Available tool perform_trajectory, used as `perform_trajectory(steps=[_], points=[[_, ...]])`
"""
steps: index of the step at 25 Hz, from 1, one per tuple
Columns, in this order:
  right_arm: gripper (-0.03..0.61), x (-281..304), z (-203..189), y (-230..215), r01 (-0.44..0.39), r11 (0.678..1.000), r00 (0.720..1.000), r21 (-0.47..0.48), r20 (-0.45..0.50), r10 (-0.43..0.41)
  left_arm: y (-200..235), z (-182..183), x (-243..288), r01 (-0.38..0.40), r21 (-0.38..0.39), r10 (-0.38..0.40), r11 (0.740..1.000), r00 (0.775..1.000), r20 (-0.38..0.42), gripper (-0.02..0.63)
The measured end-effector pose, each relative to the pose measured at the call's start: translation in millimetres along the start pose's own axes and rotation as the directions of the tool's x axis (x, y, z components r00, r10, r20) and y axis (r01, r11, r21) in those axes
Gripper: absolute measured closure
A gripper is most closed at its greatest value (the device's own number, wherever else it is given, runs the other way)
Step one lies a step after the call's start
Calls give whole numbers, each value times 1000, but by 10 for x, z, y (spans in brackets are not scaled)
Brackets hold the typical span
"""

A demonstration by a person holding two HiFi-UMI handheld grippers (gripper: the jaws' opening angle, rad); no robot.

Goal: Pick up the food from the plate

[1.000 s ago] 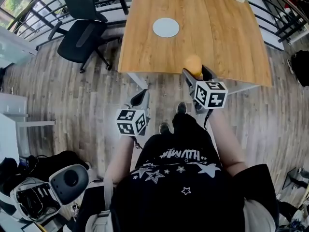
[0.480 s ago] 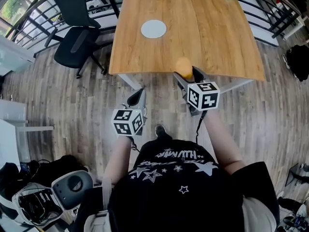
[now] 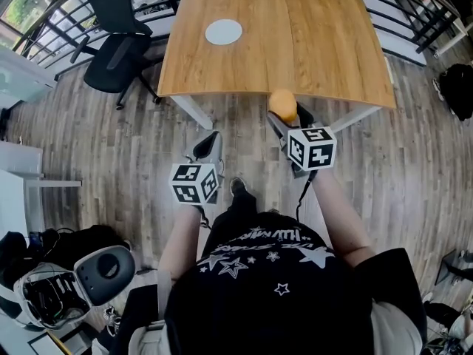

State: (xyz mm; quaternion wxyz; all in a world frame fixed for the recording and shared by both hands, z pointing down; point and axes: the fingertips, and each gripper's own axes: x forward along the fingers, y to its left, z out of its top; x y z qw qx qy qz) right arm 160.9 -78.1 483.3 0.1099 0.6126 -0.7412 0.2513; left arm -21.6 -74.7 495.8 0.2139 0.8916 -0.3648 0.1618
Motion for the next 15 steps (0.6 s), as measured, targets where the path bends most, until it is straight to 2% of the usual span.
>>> perform_trajectory(steps=[10, 15], points=[[250, -528, -97, -71, 12, 1000, 1000, -14, -16, -12, -432, -15, -255, -7, 8, 7, 1000, 1000, 0, 612], [250, -767, -219, -338, 12, 1000, 1000, -5, -9, -12, -734, -77, -179, -14, 22, 14, 1000, 1000, 5, 612]])
